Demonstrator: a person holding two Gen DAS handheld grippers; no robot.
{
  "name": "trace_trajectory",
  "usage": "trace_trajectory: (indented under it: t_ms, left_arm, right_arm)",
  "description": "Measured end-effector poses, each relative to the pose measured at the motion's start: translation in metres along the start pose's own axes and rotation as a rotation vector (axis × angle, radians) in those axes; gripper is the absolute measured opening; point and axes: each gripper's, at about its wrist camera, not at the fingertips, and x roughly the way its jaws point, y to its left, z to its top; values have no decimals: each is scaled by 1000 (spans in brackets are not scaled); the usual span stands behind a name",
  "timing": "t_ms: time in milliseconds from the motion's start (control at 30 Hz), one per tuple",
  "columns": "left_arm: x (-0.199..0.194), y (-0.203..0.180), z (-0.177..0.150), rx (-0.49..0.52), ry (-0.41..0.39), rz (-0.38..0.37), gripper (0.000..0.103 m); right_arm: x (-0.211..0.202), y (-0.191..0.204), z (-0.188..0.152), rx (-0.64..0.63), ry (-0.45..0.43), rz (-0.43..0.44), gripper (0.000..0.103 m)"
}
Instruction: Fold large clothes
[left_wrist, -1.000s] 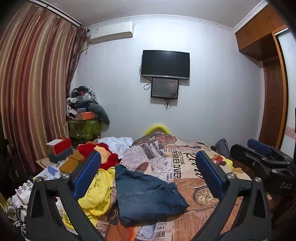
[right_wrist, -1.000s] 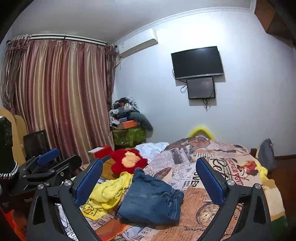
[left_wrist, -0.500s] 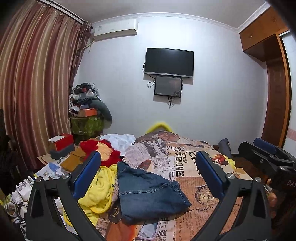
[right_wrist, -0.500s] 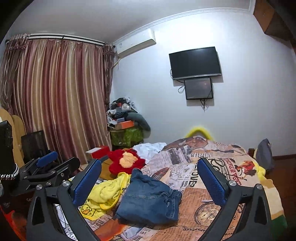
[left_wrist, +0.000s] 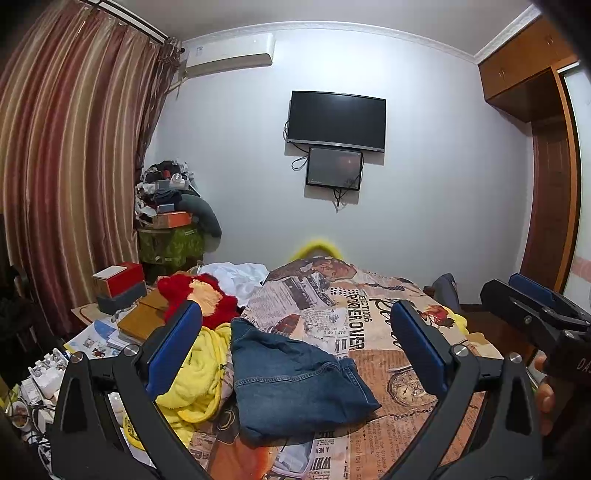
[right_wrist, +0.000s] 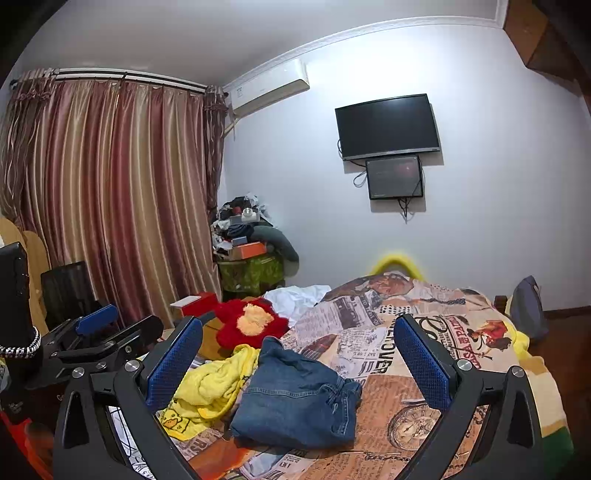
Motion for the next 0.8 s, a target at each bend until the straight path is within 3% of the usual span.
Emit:
trace_trajectory:
  t_ms: [800]
  left_arm:
    - [6,-2,-3,4,46,-41,103]
  right_arm:
    - [2,-4,0,17,-6,-25,103]
